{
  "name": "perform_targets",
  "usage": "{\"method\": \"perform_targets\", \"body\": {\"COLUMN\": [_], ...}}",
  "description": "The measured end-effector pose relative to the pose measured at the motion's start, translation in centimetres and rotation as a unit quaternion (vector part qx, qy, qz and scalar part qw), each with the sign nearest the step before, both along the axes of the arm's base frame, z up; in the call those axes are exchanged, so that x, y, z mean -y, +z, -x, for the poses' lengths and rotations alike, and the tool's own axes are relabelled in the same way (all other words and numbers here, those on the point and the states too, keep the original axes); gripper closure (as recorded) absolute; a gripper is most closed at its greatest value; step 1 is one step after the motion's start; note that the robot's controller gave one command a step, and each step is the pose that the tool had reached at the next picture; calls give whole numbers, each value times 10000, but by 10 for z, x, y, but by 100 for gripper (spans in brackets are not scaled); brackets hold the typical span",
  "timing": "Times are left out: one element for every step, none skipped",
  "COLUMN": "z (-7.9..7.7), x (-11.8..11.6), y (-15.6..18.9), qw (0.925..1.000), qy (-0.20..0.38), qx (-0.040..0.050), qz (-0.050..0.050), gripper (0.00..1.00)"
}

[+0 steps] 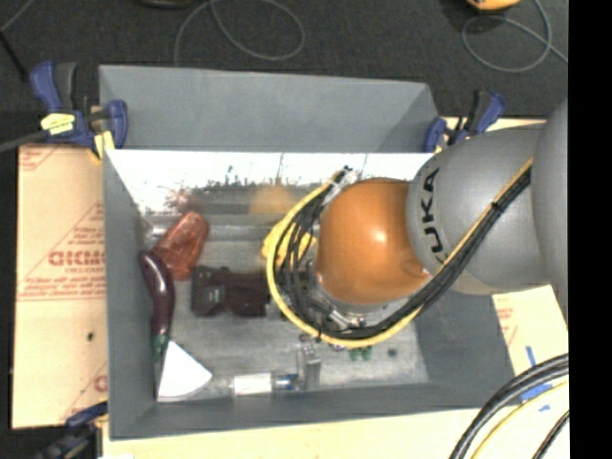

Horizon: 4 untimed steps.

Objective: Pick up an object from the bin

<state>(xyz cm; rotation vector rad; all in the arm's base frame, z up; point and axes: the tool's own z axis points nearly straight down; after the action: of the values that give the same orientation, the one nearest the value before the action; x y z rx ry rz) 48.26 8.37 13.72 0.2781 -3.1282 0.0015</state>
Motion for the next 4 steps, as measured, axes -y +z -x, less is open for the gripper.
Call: {"method": "perform_targets", "body": {"z": [-4,-8,-26,-52], "x": [1,-12,-20,-26], "y": [42,81,47,-9], "qw": [9927,9980,9989,9990], "qy": [-1204,-630,458,-451], "qx": [-31,19,49,45], "qz": [-6,-5,-19,-22], "gripper": [0,0,0,0]}}
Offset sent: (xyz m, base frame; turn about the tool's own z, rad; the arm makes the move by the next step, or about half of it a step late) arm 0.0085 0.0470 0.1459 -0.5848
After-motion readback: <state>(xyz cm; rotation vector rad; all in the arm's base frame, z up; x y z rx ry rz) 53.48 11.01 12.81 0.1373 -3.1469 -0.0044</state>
